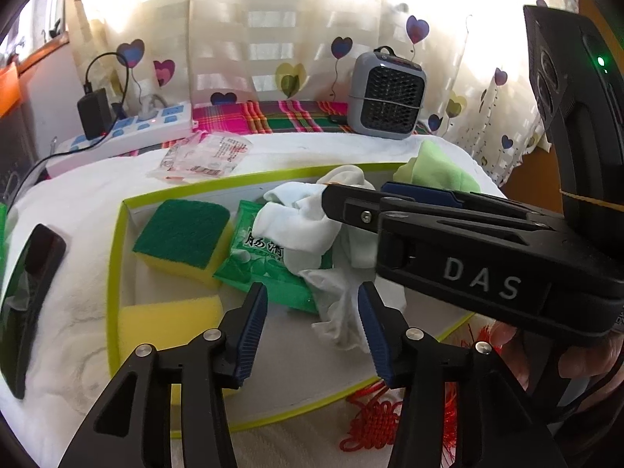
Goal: Organize soft objects
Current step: 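Open both grippers and withdraw them from the box toward the red knot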
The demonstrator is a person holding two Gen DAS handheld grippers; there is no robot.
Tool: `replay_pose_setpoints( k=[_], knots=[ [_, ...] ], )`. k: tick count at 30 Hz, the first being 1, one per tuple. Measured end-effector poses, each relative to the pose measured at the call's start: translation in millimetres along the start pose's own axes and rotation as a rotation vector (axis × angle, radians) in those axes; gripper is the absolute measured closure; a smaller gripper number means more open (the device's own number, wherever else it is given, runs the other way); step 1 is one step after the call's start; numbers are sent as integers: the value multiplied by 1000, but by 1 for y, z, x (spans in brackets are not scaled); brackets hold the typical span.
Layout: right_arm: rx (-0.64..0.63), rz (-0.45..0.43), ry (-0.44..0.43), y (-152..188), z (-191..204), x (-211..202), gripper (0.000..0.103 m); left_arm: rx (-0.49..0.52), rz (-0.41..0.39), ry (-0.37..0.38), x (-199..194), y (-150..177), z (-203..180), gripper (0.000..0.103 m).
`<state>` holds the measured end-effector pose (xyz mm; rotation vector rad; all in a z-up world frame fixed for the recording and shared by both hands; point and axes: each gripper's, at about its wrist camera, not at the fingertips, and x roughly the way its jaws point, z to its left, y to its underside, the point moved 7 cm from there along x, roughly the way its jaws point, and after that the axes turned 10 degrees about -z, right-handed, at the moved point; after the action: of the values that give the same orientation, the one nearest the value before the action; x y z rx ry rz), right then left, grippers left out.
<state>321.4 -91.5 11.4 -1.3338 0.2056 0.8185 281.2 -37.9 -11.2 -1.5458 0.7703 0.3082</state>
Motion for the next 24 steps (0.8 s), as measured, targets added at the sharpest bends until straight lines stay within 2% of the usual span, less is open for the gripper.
replay_pose_setpoints(
  k=[11, 13, 15, 20, 24],
  knots=[
    [6, -37, -31, 0, 2, -28, 50, -17, -22, -13, -20, 1, 7, 52],
    [5, -43, -30, 0, 2, -32, 43, -20, -25, -16, -23, 2, 8, 52],
    [4, -49, -32, 1, 2, -37, 40, -17, -22, -15, -25, 3, 8, 52],
    [9, -55, -25, 4, 2, -45, 40, -20, -26, -17, -33, 7, 9, 52],
    [14, -67, -24, 7, 1, -54, 40, -30, -34, -18, -43, 10, 12, 47]
  ],
)
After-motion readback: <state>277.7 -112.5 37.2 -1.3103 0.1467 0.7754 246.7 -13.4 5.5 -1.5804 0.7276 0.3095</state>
